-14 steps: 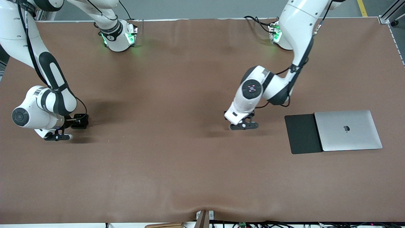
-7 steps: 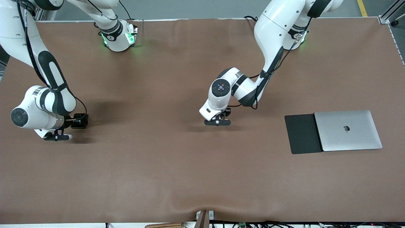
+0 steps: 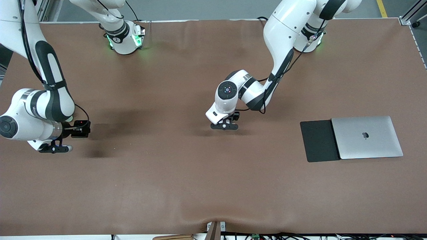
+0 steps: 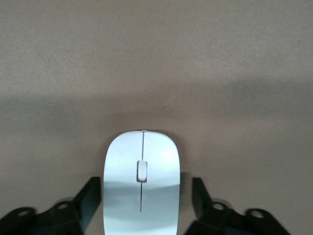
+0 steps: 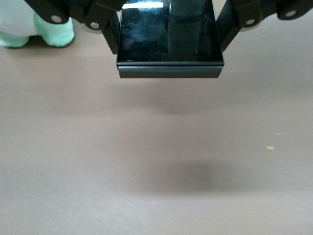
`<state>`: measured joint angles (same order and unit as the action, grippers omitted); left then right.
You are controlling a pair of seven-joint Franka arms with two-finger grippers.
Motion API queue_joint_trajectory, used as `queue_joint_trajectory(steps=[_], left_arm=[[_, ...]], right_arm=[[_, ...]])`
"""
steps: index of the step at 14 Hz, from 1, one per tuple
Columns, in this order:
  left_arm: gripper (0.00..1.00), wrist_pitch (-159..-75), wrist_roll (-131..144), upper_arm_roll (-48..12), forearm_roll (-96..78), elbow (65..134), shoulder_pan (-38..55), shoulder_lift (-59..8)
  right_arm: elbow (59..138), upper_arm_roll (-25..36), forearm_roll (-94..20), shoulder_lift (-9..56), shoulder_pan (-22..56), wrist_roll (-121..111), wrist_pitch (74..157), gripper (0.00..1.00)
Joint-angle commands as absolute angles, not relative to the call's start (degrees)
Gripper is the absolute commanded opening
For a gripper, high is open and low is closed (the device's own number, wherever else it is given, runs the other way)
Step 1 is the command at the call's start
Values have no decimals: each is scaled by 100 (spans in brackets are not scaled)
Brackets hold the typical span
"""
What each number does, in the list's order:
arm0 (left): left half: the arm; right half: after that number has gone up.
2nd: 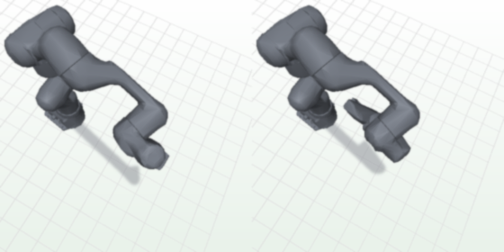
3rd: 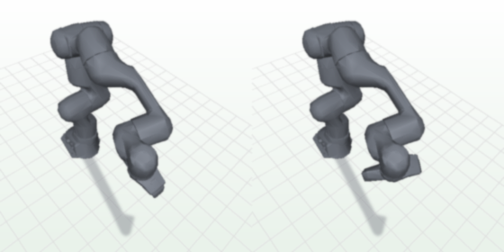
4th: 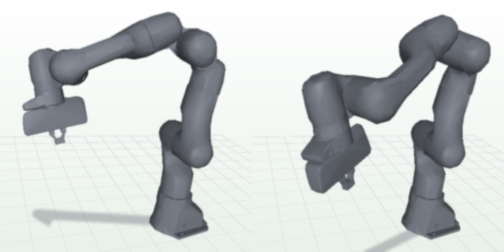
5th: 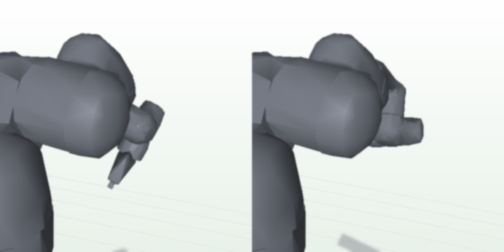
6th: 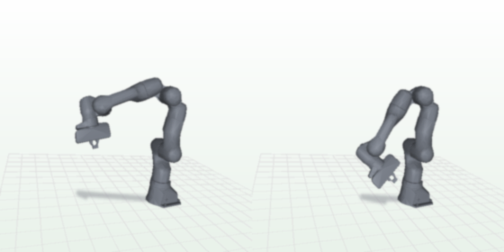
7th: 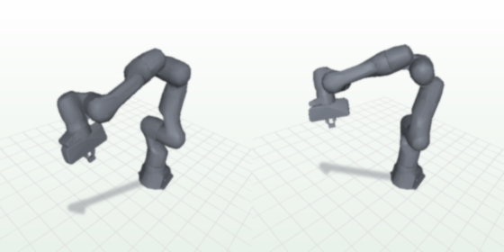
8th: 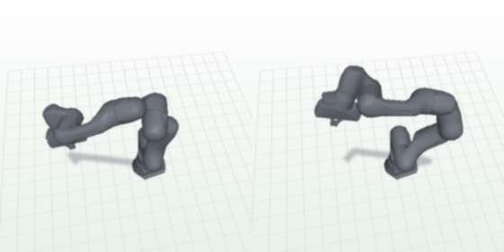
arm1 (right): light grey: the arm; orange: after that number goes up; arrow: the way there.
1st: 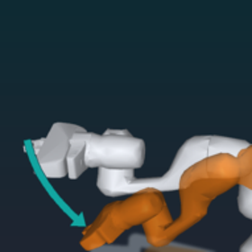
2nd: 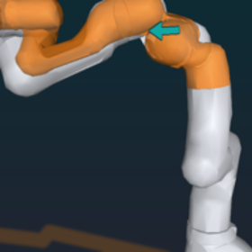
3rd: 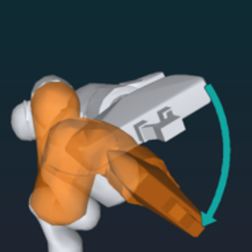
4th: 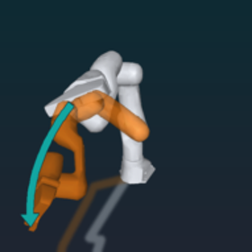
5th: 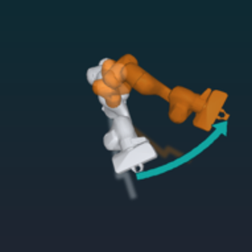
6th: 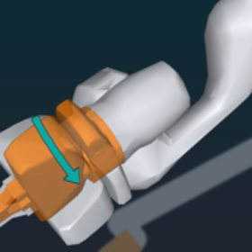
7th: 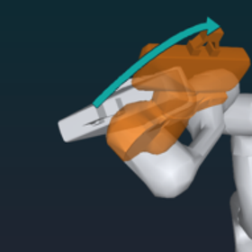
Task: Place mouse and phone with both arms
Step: 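Carry the mouse with the left gripper toward the table middle, then release the mouse with the left gripper while the right gripper carries the phone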
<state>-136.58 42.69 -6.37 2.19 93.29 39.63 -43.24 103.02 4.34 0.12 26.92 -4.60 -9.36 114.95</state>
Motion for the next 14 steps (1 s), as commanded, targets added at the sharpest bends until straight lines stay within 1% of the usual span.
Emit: queue_joint_trajectory(steps=[1, 3, 5, 7, 9, 12, 13, 14], left_arm=[[100, -13624, 4359, -519, 299, 9194, 3991, -4194], [100, -13370, 4333, -291, 308, 9185, 3946, -3817], [100, -12870, 4359, -176, 299, 9185, 3850, -3360], [100, -12360, 4324, -44, 308, 9176, 3649, -2850], [100, -11894, 4315, -35, 308, 9176, 3324, -2375], [100, -11357, 3765, -70, 299, 9185, 2613, -1795], [100, -11164, 3440, -70, 299, 9176, 2402, -1628], [100, -10945, 3254, -70, 299, 9176, 2217, -1478]], right_arm=[[9933, 440, 0, 2663, -247, -774, 10979, 14], [9826, 439, 0, 2663, 69, -258, 10820, 14], [9826, 431, -52, 2672, 298, 43, 10828, 14], [9826, 431, -560, 2689, 535, 236, 10828, 15], [9791, 431, -974, 2707, 860, 561, 10846, 15], [9476, 431, -1256, 2838, 1457, 1018, 10863, 15], [9414, 431, -1266, 2917, 1659, 1080, 10881, 20], [9387, 422, -1266, 2970, 1879, 1081, 10898, 22]])
